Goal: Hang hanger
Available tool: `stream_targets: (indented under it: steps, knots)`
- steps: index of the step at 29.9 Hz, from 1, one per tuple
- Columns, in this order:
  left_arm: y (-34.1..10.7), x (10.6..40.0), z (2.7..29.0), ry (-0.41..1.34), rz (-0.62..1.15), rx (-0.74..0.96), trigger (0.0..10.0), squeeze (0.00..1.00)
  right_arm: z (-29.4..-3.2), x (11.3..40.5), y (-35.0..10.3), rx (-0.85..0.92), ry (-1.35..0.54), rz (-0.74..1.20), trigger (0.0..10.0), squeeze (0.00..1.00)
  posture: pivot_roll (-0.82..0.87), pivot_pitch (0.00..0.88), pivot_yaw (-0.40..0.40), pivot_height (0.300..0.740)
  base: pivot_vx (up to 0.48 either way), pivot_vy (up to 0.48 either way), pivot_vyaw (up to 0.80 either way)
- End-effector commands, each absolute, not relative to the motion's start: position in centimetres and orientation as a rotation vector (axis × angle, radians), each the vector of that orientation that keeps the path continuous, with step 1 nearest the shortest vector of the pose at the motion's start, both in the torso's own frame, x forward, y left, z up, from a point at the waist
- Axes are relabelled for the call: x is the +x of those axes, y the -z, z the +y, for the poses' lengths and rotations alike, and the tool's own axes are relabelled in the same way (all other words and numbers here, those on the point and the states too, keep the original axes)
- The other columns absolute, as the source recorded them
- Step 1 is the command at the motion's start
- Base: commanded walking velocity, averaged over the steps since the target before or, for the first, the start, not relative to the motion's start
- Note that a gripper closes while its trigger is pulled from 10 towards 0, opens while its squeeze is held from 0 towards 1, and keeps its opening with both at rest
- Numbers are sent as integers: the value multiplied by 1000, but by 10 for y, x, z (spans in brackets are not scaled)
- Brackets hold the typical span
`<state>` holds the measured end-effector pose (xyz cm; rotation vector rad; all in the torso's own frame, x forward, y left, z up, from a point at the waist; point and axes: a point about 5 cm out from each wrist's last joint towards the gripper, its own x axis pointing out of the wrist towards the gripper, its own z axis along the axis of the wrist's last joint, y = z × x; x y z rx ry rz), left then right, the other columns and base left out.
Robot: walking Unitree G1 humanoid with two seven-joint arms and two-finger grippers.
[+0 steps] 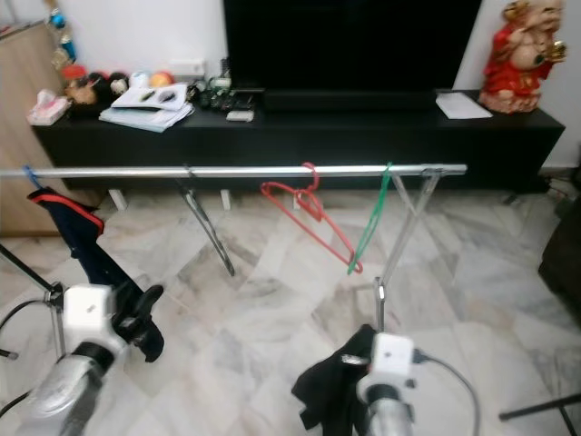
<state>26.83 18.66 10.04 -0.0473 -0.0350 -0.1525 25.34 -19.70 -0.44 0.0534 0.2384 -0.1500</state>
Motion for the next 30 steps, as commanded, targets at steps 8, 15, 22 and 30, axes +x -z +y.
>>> stream_targets:
  steps: [8,15,22,30]
  knots:
    - [-103,267,199,123,-29,-25,10000,0,-179,263,-4,74,99,201,10000,0,49,35,14,740,299,0,0]
    - [-104,270,198,131,-30,-22,10000,0,-177,263,-3,79,93,203,10000,0,48,35,14,740,213,0,0]
    - [-107,279,195,155,-31,-21,10000,0,-175,262,-2,83,82,210,10000,0,46,35,13,740,0,0,0]
    - [-107,292,186,214,-7,-17,10000,0,-174,264,-3,85,75,210,10000,0,41,35,14,740,0,0,0]
